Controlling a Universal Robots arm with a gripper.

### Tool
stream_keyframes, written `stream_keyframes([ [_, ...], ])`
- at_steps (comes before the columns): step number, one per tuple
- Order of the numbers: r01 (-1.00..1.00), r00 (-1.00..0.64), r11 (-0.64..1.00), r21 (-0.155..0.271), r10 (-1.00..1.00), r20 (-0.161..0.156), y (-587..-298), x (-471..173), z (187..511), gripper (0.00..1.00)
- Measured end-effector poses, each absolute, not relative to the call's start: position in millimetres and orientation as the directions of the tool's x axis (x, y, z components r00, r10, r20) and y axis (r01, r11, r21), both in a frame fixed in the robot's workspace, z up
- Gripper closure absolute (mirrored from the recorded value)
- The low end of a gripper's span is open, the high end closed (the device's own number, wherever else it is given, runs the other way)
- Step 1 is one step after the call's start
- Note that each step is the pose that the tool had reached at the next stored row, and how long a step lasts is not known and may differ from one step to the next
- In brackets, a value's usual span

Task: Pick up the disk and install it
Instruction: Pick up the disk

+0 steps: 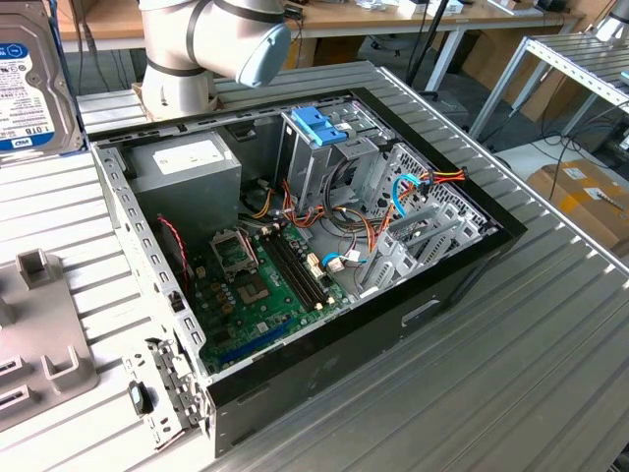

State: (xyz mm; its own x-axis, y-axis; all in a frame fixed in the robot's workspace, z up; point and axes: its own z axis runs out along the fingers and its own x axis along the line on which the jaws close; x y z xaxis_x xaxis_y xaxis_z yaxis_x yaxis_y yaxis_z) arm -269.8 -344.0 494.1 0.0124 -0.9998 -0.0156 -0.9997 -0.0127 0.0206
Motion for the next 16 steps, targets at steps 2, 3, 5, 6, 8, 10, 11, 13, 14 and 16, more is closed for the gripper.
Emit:
stream_keyframes([
  [2,-1.000,0.012,-0.013,0.021,-1.000,-0.016,-344.0,-268.6,494.0,0.65],
  [3,-1.000,0.012,-0.013,0.021,-1.000,-0.016,-344.0,-268.0,494.1,0.65],
  [5,-1.000,0.012,-0.013,0.021,-1.000,-0.016,-344.0,-266.6,494.1,0.65],
  [6,-1.000,0.012,-0.013,0.021,-1.000,-0.016,-344.0,-266.0,494.1,0.65],
  [8,-1.000,0.012,-0.013,0.021,-1.000,-0.016,-344.0,-264.4,494.1,0.65],
  [10,-1.000,0.012,-0.013,0.021,-1.000,-0.016,-344.0,-260.8,494.1,0.65],
  [11,-1.000,0.012,-0.013,0.021,-1.000,-0.016,-344.0,-259.7,494.1,0.65],
  [13,-1.000,0.012,-0.013,0.021,-1.000,-0.016,-344.0,-257.1,494.1,0.65],
  [14,-1.000,0.012,-0.013,0.021,-1.000,-0.016,-344.0,-256.0,494.1,0.65],
  [16,-1.000,0.012,-0.013,0.021,-1.000,-0.016,-344.0,-251.7,494.1,0.65],
])
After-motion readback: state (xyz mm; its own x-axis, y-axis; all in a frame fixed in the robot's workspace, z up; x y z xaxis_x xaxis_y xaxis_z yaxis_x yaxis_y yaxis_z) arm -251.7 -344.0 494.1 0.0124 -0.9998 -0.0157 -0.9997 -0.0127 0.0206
